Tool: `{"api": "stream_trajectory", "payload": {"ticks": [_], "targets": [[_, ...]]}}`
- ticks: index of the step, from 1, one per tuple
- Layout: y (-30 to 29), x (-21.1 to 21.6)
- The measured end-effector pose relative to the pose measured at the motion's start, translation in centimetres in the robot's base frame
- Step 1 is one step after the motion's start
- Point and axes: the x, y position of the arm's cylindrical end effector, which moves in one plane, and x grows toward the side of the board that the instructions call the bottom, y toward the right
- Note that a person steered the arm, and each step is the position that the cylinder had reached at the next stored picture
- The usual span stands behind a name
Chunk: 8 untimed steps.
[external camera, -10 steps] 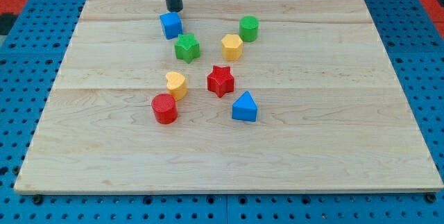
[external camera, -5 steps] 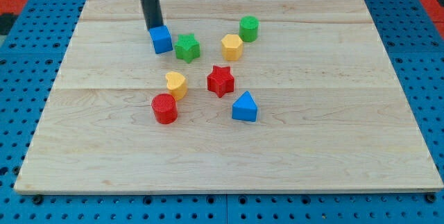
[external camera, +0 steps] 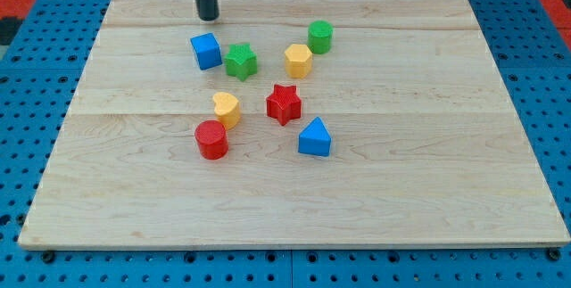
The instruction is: Move the blue cube diagonal to the yellow heart
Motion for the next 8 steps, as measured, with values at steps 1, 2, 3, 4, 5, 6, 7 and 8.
{"api": "stream_trajectory", "payload": {"ticks": [1,2,3,4,5,6,7,8], "targets": [[0.7,2.0],[0.7,2.0],[0.6,5.6],[0.5,7.9],[0.2,8.1],[-1.0,10.9],[-1.3,13.6],[-1.3,13.9]]}}
